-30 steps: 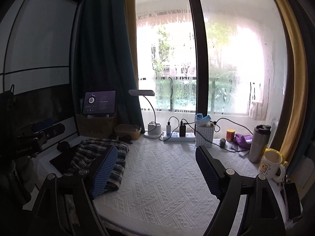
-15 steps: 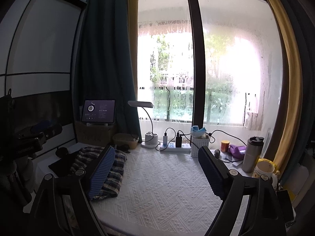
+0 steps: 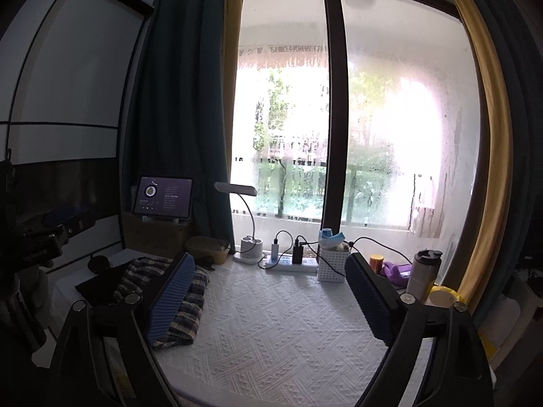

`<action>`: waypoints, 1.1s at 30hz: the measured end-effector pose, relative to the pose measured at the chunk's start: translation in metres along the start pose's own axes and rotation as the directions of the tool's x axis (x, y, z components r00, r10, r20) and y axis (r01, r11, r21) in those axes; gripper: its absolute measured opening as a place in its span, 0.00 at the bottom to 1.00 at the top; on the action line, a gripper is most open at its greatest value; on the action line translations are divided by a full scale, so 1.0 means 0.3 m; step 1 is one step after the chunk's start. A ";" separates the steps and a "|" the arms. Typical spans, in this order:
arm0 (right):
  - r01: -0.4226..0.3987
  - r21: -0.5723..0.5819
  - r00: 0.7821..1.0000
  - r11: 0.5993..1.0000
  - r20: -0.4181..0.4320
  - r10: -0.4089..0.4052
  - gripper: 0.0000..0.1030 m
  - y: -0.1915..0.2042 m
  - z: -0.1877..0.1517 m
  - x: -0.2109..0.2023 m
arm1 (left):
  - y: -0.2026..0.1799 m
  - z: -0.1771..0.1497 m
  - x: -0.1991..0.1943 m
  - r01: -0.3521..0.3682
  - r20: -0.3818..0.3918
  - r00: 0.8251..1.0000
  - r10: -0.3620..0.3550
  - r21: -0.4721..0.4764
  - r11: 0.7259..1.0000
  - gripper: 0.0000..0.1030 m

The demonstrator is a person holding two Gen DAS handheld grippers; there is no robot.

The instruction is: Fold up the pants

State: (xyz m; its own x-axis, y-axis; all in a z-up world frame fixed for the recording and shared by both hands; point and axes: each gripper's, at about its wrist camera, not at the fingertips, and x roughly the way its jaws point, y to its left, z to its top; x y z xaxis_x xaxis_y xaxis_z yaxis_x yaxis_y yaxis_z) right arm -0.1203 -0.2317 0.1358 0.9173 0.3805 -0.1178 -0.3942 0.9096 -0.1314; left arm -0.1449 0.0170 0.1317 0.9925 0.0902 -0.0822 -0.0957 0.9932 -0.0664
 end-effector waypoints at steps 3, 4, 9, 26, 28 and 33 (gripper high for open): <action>0.016 -0.001 1.000 1.000 0.013 -0.016 0.98 0.000 0.000 -0.003 | 0.003 0.004 -0.008 -0.011 0.014 1.000 0.011 -0.007 1.000 0.99; 0.022 0.000 1.000 1.000 0.015 -0.022 0.98 -0.001 0.000 -0.004 | 0.003 0.006 -0.008 -0.019 0.014 1.000 0.019 -0.006 1.000 0.99; 0.086 0.009 0.996 0.996 0.015 -0.086 1.00 -0.007 -0.005 0.004 | -0.008 -0.003 0.010 -0.071 -0.016 0.997 0.071 0.023 0.997 0.99; 0.108 0.058 0.994 0.992 -0.040 -0.106 1.00 -0.043 -0.037 0.048 | -0.026 -0.011 0.019 -0.073 -0.041 0.996 0.075 0.050 0.996 0.99; 0.106 0.061 0.994 0.993 -0.043 -0.103 1.00 -0.047 -0.038 0.049 | -0.027 -0.011 0.021 -0.075 -0.043 0.996 0.077 0.048 0.996 0.99; 0.104 0.063 0.994 0.993 -0.043 -0.102 1.00 -0.048 -0.038 0.051 | -0.025 -0.012 0.020 -0.074 -0.044 0.996 0.076 0.048 0.996 0.99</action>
State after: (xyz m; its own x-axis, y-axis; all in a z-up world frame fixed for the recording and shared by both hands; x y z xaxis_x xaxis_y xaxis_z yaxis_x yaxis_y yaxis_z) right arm -0.1012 -0.2408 0.1246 0.9492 0.2784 -0.1464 -0.2920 0.9530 -0.0809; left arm -0.1385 0.0097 0.1282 0.9782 0.1618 -0.1306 -0.1648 0.9862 -0.0127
